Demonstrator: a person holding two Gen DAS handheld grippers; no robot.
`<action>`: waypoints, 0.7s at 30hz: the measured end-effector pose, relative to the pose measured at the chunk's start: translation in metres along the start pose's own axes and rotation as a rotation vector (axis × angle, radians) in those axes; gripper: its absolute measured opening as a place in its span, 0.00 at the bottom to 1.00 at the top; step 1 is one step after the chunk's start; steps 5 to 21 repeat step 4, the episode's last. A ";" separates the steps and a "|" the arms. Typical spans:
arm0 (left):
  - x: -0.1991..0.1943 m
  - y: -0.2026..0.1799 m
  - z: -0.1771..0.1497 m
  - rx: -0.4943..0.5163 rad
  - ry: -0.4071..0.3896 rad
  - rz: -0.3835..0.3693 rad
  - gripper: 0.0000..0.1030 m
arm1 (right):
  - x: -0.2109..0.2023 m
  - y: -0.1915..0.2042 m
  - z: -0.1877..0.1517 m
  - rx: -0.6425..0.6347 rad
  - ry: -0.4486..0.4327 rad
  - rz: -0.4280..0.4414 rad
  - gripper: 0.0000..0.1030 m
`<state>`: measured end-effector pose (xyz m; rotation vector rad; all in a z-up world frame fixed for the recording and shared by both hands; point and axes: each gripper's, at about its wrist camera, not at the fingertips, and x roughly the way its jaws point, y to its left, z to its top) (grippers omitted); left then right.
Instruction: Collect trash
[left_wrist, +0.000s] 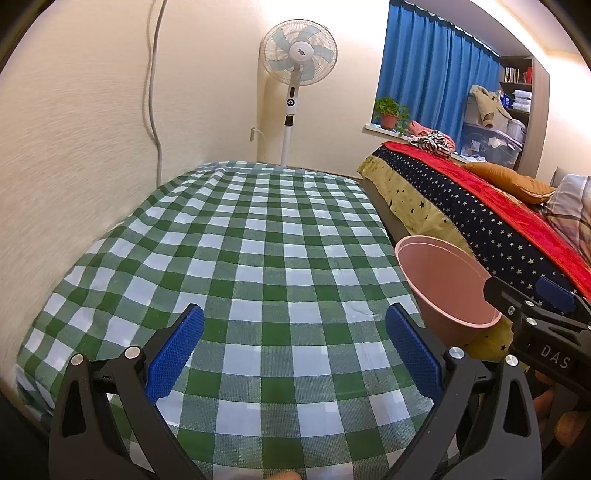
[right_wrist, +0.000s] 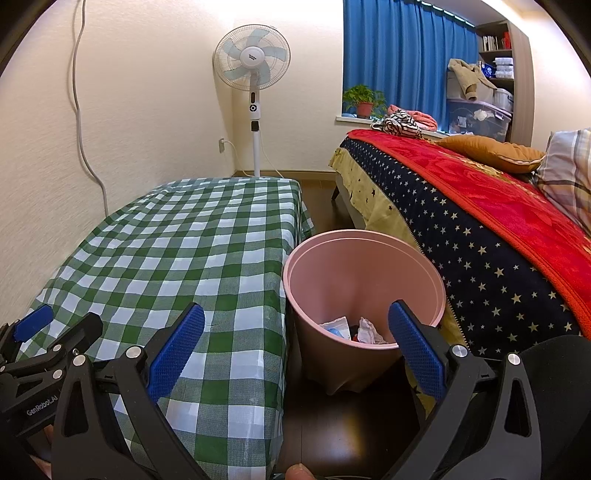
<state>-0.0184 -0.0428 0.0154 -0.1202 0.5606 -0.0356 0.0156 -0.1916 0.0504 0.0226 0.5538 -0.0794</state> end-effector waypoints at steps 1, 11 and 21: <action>0.000 -0.001 0.000 0.001 -0.001 0.001 0.92 | 0.000 0.000 0.000 0.000 0.000 0.000 0.95; 0.000 0.000 0.000 0.001 0.004 0.001 0.92 | 0.000 0.000 0.000 0.000 0.000 0.000 0.95; 0.000 0.000 0.000 0.001 0.004 0.001 0.92 | 0.000 0.000 0.000 0.000 0.000 0.000 0.95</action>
